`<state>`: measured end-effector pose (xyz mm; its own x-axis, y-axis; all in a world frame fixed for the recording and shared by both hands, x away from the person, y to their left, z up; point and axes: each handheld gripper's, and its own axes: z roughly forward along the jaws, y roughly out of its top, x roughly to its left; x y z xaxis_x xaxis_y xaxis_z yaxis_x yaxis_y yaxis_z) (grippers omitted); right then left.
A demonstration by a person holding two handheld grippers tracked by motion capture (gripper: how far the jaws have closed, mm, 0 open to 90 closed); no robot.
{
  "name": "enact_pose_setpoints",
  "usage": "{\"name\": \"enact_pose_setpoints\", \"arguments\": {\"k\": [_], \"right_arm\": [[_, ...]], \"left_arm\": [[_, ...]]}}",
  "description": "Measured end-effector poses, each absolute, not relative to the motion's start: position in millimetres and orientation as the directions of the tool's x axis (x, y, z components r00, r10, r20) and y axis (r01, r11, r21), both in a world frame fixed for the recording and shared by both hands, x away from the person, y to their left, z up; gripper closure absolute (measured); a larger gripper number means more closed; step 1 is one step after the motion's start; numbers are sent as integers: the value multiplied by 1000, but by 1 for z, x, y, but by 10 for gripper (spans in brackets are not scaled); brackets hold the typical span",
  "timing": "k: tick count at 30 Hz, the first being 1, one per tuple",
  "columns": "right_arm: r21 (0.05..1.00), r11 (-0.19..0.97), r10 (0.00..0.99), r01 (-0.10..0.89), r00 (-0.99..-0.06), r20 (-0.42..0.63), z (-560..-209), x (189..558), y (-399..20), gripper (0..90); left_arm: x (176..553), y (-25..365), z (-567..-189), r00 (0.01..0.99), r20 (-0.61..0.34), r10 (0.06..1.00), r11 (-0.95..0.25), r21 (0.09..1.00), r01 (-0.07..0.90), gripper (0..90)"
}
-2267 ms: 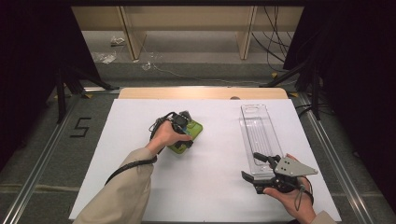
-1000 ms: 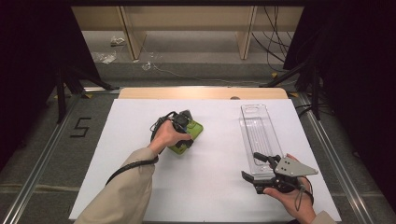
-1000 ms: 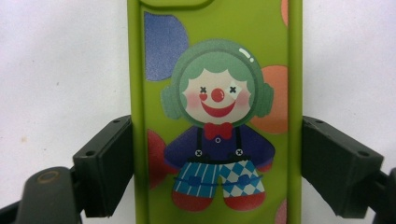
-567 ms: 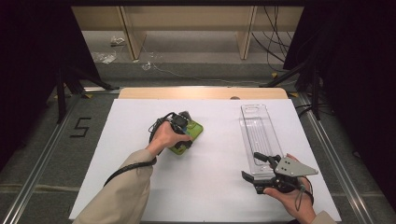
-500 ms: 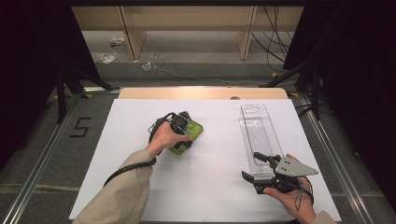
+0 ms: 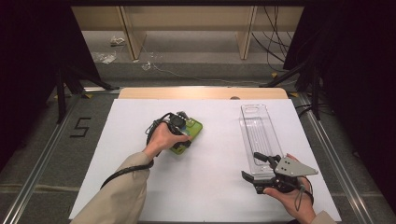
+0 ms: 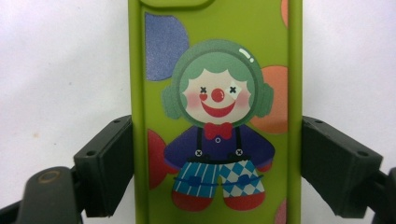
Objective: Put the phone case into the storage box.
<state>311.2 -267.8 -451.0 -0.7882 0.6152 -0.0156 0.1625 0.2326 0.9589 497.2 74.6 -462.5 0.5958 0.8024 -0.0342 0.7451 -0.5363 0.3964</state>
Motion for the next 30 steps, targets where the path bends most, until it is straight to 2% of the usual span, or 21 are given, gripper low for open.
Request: {"name": "enact_pose_setpoints", "arguments": {"k": [30], "right_arm": [[959,230,623,162,-782,-17,-451,311,-267,209]], "left_arm": [[462,96,-443,597,-59,800,-444,611,656,164]]}}
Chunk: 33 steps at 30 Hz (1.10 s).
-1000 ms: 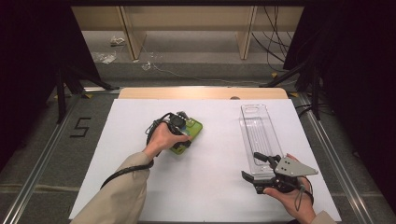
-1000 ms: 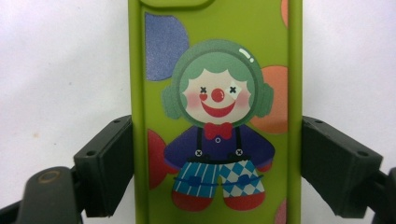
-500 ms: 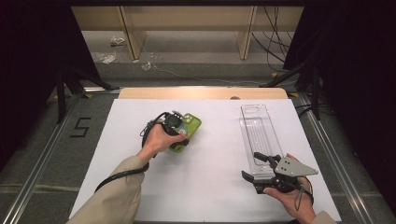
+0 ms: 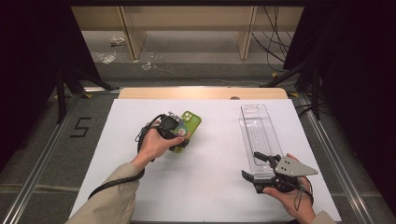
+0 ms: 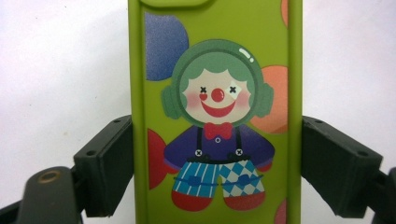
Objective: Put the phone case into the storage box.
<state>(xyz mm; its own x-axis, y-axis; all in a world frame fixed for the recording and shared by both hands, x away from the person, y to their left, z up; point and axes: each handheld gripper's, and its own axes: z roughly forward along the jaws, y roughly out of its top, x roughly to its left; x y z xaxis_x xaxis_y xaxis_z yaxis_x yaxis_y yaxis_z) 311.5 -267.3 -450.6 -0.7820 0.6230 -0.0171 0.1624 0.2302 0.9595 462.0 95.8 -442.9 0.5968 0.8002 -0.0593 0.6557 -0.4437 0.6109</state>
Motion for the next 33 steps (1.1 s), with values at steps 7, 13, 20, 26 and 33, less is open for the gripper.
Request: {"name": "enact_pose_setpoints", "arguments": {"k": [7,13,20,26,33], "right_arm": [[960,230,623,162,-782,-17,-451,312,-266,204],[959,230,622,164,-783,-16,-451,312,-266,197],[960,228,625,164,-780,-15,-451,312,-265,190],[959,229,626,167,-780,-14,-451,313,-264,178],[959,232,632,163,-774,-22,-450,313,-262,157]], "left_arm": [[452,100,-442,600,-67,798,-426,642,638,164],[443,103,-440,600,-67,798,-410,669,620,164],[432,106,-437,610,-66,790,-403,692,598,164],[423,109,-440,615,-72,786,-389,714,582,164],[411,114,-442,624,-72,778,-386,728,566,164]]}}
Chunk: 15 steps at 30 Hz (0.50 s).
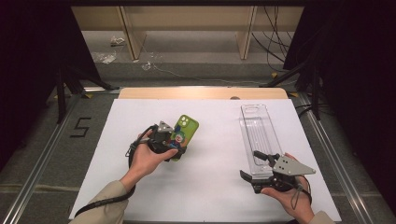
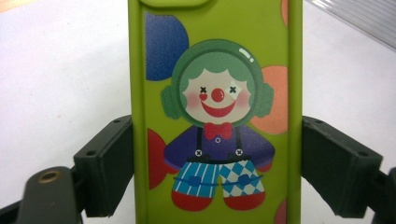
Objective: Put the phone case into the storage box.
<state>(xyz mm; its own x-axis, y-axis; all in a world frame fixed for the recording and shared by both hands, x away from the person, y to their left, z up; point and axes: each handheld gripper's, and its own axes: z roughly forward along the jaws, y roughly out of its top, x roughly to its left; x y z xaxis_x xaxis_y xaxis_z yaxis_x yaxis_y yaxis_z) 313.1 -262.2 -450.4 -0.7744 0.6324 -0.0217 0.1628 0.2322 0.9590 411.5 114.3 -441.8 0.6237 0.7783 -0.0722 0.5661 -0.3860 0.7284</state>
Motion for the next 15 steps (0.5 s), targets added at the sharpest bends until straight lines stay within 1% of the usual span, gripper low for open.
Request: {"name": "enact_pose_setpoints", "arguments": {"k": [15], "right_arm": [[961,220,635,166,-773,-12,-449,315,-255,135]], "left_arm": [[385,115,-443,648,-77,758,-372,765,526,164]]}}
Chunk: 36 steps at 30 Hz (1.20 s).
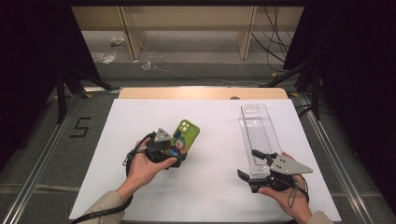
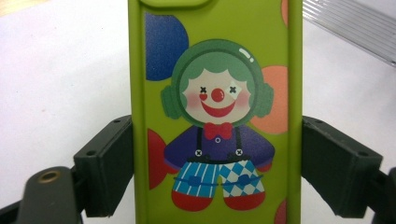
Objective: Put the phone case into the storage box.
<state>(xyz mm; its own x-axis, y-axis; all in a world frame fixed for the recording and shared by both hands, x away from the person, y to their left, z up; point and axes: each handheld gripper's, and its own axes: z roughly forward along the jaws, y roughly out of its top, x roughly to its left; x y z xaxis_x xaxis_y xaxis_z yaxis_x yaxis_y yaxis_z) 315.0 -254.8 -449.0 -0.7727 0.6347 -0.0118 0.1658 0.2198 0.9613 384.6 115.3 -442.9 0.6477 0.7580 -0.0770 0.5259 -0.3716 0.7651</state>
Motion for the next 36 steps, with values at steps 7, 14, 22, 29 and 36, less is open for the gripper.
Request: {"name": "enact_pose_setpoints", "arguments": {"k": [7,14,22,29,36], "right_arm": [[964,205,644,169,-765,-3,-448,317,-254,138],[964,202,646,171,-763,0,-447,319,-251,144],[965,197,648,173,-762,4,-445,324,-244,148],[966,181,653,185,-757,22,-443,332,-236,150],[968,169,653,185,-756,30,-439,339,-225,151]], "left_arm": [[377,117,-445,655,-73,752,-377,767,519,164],[370,119,-447,657,-69,751,-371,778,506,164],[365,113,-449,668,-70,741,-370,788,492,164],[360,106,-449,687,-68,723,-379,793,478,164],[356,100,-450,699,-62,713,-387,796,465,164]]}}
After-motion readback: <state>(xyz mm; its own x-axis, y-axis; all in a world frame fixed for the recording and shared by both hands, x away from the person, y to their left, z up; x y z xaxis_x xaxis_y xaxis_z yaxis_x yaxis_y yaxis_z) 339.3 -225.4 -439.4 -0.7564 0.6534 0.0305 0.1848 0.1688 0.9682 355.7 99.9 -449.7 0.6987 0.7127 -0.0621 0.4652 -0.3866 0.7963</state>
